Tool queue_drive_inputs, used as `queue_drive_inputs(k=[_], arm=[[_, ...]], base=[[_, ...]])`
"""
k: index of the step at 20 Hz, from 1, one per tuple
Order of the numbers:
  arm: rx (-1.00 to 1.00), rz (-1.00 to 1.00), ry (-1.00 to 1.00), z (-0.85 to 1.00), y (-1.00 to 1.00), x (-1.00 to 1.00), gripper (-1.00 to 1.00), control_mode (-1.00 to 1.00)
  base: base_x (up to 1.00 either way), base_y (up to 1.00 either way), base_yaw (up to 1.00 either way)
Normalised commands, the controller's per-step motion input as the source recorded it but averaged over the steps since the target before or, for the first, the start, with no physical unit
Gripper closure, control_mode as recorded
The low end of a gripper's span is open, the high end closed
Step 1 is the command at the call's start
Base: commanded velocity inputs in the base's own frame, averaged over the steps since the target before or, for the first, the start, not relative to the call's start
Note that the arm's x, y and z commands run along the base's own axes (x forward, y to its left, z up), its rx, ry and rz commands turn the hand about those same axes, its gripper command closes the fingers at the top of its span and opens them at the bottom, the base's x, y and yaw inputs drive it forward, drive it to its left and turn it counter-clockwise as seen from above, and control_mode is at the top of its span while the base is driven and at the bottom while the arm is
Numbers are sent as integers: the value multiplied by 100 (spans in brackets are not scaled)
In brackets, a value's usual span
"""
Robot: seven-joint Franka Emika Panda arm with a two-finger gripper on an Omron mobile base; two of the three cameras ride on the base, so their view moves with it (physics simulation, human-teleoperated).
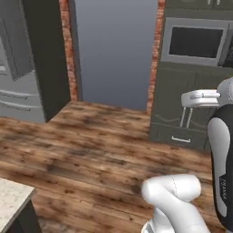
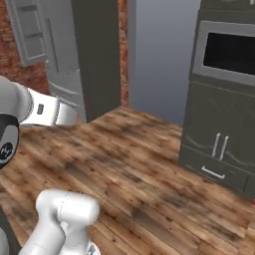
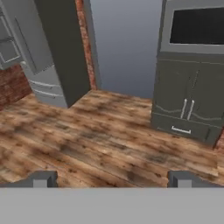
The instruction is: Retrieve the bottle and the shaker from the cabinet and place them next to the mixing bowl on the counter. Then add garlic from the fridge to the mixing bowl.
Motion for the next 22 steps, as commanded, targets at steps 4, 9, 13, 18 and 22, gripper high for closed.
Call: queue_drive_inputs(k=[4,9,13,18,22], arm=[[0,0,0,0,0,0,-100,100],[0,0,0,0,0,0,-100,100],[0,0,0,0,0,0,-100,100],[0,0,0,0,0,0,-100,100],[0,0,0,0,0,0,-100,100]], base=[[0,5,100],[63,-12,68],[100,-35,16],[100,-37,17],[100,-11,37]])
